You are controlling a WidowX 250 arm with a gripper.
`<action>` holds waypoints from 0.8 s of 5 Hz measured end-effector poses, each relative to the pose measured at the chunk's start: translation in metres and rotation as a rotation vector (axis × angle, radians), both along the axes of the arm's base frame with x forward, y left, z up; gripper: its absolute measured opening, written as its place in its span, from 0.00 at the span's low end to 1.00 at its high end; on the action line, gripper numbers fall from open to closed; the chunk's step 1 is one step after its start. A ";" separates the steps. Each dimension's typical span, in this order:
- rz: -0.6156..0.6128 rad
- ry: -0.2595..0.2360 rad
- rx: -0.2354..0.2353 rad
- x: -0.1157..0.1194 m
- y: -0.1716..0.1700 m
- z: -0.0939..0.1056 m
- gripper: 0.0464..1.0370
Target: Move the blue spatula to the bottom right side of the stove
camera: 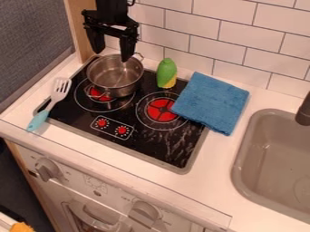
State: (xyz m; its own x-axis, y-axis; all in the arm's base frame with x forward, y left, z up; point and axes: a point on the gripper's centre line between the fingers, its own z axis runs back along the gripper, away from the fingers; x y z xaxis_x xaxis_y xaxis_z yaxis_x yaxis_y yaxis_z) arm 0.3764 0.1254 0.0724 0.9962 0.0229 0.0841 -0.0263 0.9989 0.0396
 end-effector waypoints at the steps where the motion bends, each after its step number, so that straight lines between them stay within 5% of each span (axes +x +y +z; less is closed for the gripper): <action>1: 0.004 0.035 -0.022 -0.003 -0.003 -0.015 0.96; 2: 0.067 0.087 -0.114 -0.029 -0.007 -0.019 0.96; 3: 0.072 0.010 -0.089 -0.058 0.006 0.014 0.96; 4: 0.071 0.003 -0.035 -0.094 0.018 0.025 0.96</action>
